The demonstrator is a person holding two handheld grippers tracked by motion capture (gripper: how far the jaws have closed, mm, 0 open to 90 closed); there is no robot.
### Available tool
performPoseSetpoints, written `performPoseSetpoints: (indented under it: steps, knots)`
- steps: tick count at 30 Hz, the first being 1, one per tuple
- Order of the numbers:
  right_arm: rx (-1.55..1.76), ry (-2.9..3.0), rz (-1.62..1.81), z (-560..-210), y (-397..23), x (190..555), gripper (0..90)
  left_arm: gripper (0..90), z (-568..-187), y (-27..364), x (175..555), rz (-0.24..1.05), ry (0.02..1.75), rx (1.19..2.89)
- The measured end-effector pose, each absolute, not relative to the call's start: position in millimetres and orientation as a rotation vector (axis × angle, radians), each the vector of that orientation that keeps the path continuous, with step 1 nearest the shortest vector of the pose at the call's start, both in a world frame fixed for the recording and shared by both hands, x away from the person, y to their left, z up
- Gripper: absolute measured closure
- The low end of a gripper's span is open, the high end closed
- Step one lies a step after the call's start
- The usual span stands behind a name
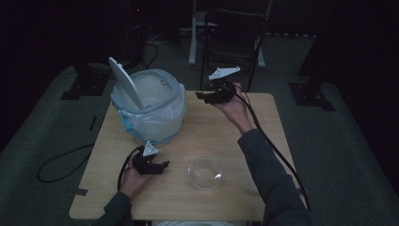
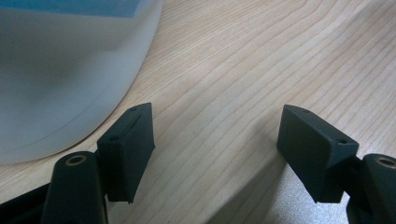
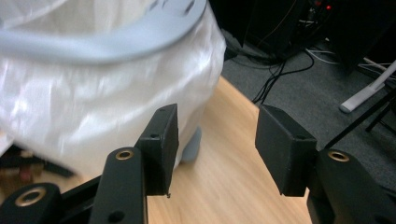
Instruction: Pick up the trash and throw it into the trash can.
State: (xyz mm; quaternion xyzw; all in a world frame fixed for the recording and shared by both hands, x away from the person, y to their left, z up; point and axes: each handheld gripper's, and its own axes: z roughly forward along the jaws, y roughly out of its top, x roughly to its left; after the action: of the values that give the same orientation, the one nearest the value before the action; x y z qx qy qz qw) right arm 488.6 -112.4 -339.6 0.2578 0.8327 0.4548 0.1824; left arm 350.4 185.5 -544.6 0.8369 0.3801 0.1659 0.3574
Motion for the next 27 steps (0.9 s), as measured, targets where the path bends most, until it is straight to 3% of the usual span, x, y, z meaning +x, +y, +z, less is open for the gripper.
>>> performPoseSetpoints:
  steps: [27]
  knots:
    - [0.651, 2.51, 1.289, -419, -142, 429, 49.6, 28.3, -545, 185, 350, 0.43, 0.982, 2.16]
